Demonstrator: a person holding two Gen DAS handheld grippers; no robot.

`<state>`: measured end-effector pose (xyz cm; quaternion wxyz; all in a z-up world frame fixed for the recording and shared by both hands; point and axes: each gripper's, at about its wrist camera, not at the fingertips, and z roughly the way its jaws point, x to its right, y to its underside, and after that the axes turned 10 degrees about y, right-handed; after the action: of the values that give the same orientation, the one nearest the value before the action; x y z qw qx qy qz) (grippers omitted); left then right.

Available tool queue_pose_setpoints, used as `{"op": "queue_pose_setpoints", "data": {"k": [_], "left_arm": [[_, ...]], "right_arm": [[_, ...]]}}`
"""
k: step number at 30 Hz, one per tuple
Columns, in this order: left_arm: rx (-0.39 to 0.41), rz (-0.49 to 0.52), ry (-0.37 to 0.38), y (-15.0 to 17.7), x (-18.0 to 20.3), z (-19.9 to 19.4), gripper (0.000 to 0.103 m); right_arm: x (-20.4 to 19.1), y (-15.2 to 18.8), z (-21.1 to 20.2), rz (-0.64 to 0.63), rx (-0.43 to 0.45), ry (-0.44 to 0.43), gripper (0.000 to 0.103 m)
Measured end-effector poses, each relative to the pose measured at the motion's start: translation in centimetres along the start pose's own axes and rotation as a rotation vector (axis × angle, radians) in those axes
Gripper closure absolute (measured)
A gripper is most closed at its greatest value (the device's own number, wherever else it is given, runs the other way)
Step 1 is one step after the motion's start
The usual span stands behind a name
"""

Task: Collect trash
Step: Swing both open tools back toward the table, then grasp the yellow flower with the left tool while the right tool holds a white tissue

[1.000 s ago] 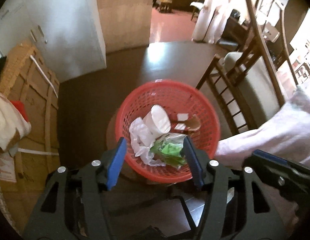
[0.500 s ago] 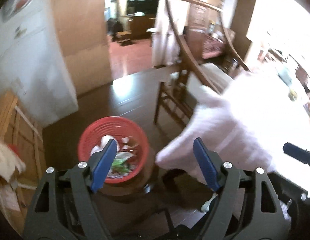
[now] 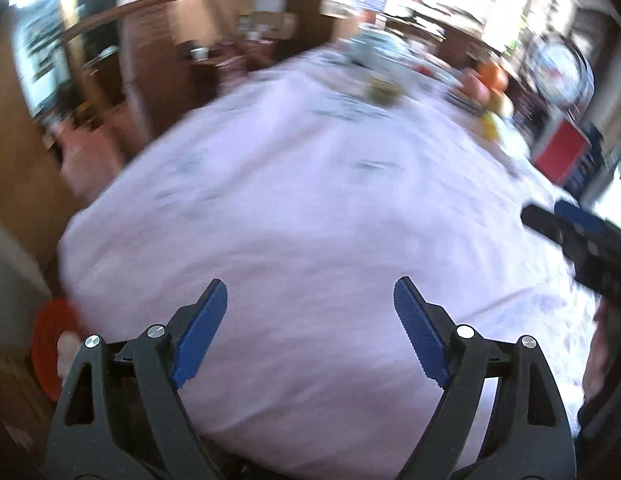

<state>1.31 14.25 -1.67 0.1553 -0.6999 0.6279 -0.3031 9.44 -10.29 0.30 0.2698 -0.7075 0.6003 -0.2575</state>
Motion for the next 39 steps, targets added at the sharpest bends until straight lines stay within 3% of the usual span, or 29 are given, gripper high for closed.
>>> {"op": "queue_pose_setpoints", "data": {"k": [6,9,13,17,19,23,25,28,31,32,39], "left_arm": [[-0.025,0.149,0.101,-4.4,8.7,5.8,0.020],[-0.025,0.213,0.132,-7.5,12.2,9.2,0.019],[-0.048,0.199,0.183,-11.1,15.8,13.0,0.019],[-0.013,0.168,0.239,-11.6,16.1,14.7,0.019],[-0.025,0.205,0.187,-11.3,15.8,15.3,0.019],[0.026,0.205,0.160,-11.4,14.4,14.6,0.019],[-0.018,0.169,0.189,-11.8,13.8,15.3,0.019],[-0.089,0.123,0.230,-11.9,13.1,16.4,0.019],[-0.100,0.106,0.252,-11.9,12.8,16.3,0.019],[-0.096,0.106,0.252,-11.9,12.8,16.3,0.019],[-0.095,0.105,0.245,-11.8,12.6,16.3,0.019]], "right_arm": [[8.7,-0.6,4.3,0.144,-0.029,0.108,0.019],[10.7,-1.2,5.7,0.192,-0.039,0.133,0.019],[11.9,-2.6,7.8,0.214,-0.038,0.178,0.019],[11.8,-3.8,9.9,0.190,-0.053,0.232,0.019],[11.5,-4.7,11.4,0.158,-0.064,0.249,0.019],[10.5,-6.6,15.1,0.114,-0.116,0.260,0.019],[10.3,-7.2,16.6,0.120,-0.137,0.256,0.022],[10.2,-8.0,18.4,0.137,-0.165,0.244,0.034],[10.5,-8.3,18.5,0.165,-0.183,0.236,0.077],[10.8,-8.2,18.1,0.193,-0.192,0.215,0.096],[13.6,-3.8,10.7,0.324,-0.152,0.093,0.097]]}}
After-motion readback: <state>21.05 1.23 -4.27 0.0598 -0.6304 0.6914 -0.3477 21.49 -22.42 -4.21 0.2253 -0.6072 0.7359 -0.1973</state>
